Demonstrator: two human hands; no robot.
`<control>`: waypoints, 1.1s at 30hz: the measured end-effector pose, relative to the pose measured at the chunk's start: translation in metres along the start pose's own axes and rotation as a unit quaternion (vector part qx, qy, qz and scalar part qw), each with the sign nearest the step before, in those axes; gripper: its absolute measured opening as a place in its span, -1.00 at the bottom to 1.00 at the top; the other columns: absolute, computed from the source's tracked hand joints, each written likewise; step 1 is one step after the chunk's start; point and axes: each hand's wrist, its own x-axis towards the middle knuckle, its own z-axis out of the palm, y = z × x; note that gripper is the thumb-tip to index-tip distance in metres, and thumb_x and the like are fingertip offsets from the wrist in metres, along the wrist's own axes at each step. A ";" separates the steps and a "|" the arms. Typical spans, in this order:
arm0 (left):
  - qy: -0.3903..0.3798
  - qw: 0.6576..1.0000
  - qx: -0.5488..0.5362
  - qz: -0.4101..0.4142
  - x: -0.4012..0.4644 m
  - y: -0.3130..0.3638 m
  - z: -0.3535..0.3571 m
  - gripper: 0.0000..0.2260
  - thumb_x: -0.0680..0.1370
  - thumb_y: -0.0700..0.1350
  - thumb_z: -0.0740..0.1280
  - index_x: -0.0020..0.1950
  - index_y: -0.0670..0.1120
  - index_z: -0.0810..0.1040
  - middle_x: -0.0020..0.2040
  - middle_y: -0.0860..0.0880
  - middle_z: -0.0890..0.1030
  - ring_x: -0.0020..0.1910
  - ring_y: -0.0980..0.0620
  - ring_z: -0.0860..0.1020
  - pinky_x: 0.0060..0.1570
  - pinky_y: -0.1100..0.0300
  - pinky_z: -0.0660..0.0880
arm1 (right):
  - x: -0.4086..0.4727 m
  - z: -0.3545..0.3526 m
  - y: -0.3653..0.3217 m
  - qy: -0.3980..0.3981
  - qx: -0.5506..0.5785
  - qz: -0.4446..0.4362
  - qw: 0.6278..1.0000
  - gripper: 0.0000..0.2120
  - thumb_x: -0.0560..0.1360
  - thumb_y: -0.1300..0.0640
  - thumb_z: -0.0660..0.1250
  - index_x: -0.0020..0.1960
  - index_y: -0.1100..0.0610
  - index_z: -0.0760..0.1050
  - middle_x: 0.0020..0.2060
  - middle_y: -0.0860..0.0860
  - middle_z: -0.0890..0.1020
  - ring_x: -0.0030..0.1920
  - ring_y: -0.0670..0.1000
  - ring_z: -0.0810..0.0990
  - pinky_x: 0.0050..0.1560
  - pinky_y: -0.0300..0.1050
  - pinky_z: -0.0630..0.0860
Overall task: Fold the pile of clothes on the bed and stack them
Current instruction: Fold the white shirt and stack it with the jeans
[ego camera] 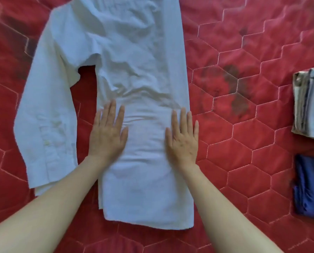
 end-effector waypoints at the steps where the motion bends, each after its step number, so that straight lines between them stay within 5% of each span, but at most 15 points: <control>1: -0.001 1.000 0.000 -0.003 -0.008 -0.004 0.000 -0.46 0.62 0.02 0.00 0.54 -0.22 0.19 0.55 -0.24 0.13 0.53 -0.18 0.13 0.48 -0.11 0.01 | -0.014 -0.002 0.009 0.001 -0.003 0.025 1.000 -0.49 0.64 -0.04 -0.04 0.56 0.05 0.09 0.55 0.10 0.11 0.55 0.10 0.04 0.52 0.15 0.02; 5: -0.006 1.000 0.017 0.005 -0.001 0.000 -0.015 -0.48 0.61 -0.01 -0.01 0.50 -0.27 0.24 0.53 -0.27 0.18 0.51 -0.21 0.18 0.46 -0.17 0.08 | -0.023 -0.014 0.003 0.019 0.003 0.083 0.996 -0.49 0.62 0.03 0.00 0.52 0.19 0.20 0.52 0.22 0.17 0.53 0.18 0.12 0.48 0.24 0.12; 11: 0.104 0.992 -0.006 0.069 0.127 0.021 -0.050 -0.54 0.61 -0.11 0.04 0.50 -0.22 0.26 0.52 -0.23 0.21 0.51 -0.22 0.17 0.46 -0.15 0.07 | 0.119 -0.037 -0.096 0.110 0.099 -0.051 0.988 -0.54 0.59 0.15 0.07 0.48 0.17 0.28 0.48 0.25 0.25 0.51 0.24 0.17 0.48 0.18 0.04; 16: -0.002 0.998 0.055 -0.027 0.195 -0.025 -0.048 -0.50 0.66 0.05 -0.06 0.59 -0.07 0.00 0.59 -0.14 -0.04 0.56 -0.16 -0.06 0.48 -0.19 -0.17 | 0.192 -0.027 -0.095 -0.012 -0.017 -0.069 0.997 -0.51 0.66 -0.04 -0.05 0.57 0.01 0.05 0.56 0.09 0.04 0.56 0.09 -0.05 0.52 0.09 -0.17; 22: 0.003 0.997 0.052 -0.053 0.162 -0.051 -0.048 -0.46 0.64 0.06 0.01 0.58 -0.09 0.00 0.58 -0.19 -0.02 0.56 -0.20 -0.09 0.48 -0.10 -0.21 | 0.155 -0.030 -0.039 -0.004 -0.029 0.005 1.000 -0.47 0.63 -0.05 -0.02 0.57 0.09 0.07 0.55 0.16 0.09 0.56 0.12 0.00 0.54 0.10 -0.08; 28: 0.063 0.996 0.062 0.006 0.231 -0.015 -0.071 -0.50 0.64 0.02 -0.06 0.58 -0.09 0.06 0.59 -0.13 0.04 0.56 -0.15 -0.02 0.47 -0.19 -0.15 | 0.254 -0.053 -0.099 0.055 0.012 -0.127 0.990 -0.50 0.62 0.04 0.03 0.55 0.09 0.13 0.54 0.18 0.11 0.55 0.17 0.04 0.51 0.15 -0.10; 33: 0.010 0.997 0.063 -0.039 0.289 -0.037 -0.063 -0.49 0.65 0.10 -0.07 0.59 0.01 -0.04 0.60 -0.06 -0.07 0.57 -0.10 -0.11 0.46 -0.20 -0.19 | 0.339 -0.049 -0.118 0.007 -0.081 -0.168 0.982 -0.49 0.66 -0.07 -0.09 0.58 0.00 -0.02 0.57 0.07 0.01 0.57 0.08 -0.07 0.51 0.09 -0.19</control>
